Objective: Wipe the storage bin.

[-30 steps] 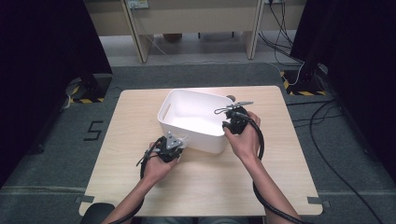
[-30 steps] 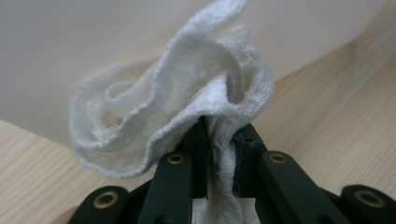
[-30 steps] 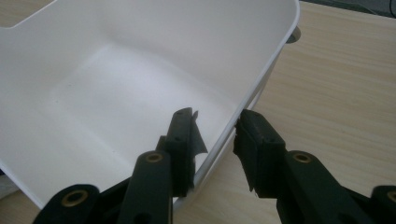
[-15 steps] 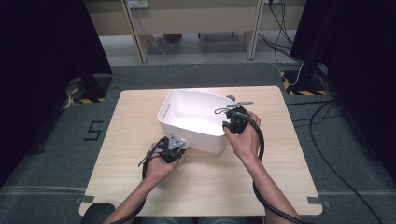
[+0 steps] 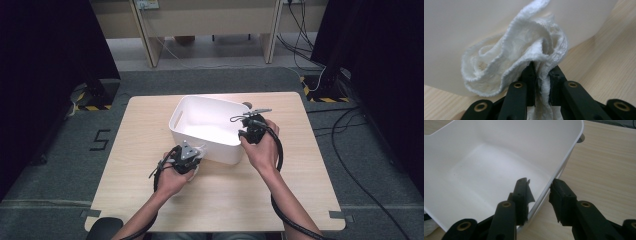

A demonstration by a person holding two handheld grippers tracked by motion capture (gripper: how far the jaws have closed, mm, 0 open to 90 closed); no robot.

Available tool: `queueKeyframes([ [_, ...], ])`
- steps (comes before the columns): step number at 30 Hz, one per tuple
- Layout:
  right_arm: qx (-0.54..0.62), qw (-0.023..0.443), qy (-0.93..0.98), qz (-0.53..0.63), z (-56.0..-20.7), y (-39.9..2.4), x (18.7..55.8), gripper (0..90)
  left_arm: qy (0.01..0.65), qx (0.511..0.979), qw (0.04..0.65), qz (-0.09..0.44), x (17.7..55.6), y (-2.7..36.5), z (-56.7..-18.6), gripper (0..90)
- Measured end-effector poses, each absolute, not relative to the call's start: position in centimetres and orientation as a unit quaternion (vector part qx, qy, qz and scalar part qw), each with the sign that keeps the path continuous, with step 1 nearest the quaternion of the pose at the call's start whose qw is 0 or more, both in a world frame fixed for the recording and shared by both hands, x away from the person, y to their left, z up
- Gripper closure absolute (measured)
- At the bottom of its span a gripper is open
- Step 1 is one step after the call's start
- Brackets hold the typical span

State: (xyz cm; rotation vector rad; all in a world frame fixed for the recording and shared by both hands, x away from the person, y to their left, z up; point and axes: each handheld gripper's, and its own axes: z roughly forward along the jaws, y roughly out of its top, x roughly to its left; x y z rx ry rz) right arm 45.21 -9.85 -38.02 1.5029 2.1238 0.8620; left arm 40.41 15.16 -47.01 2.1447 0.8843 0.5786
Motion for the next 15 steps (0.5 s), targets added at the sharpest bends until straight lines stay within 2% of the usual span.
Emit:
queueKeyframes([
  [15,0.539,0.199,0.758,0.308,-38.0,-9.9,45.3,66.8,0.335,0.821,0.39,0.247,40.0,15.2,-44.7,79.0],
])
